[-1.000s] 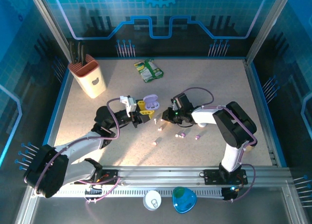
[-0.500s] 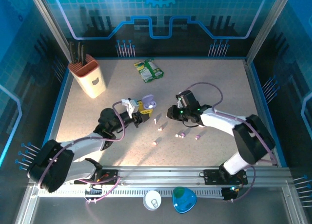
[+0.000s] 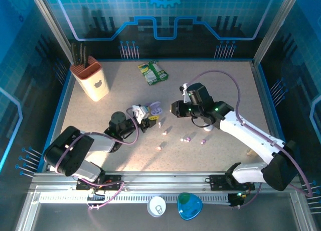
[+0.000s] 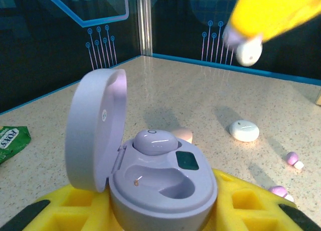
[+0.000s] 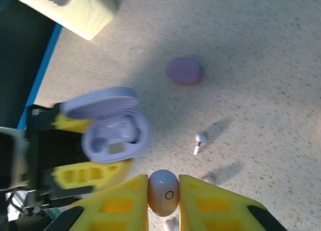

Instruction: Insert the wireless bluetooth earbuds into the charging case

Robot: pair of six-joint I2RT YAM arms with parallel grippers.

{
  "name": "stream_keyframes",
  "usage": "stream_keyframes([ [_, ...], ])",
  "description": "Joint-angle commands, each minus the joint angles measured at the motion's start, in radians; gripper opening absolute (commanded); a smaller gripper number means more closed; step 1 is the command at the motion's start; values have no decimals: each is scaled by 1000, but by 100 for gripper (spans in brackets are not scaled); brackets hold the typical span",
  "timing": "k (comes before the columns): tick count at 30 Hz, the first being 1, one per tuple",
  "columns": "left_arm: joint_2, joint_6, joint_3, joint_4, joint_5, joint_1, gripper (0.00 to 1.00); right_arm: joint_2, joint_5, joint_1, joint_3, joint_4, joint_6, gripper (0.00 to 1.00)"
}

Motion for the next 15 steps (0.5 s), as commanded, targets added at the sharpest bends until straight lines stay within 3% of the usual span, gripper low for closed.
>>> stream_keyframes([
  [1, 22, 44, 28, 86, 13, -9, 21, 32, 28, 37, 73, -91, -61, 21],
  [15, 7, 43, 27, 67, 27, -21, 21, 240, -15, 99, 260, -118, -114, 21],
])
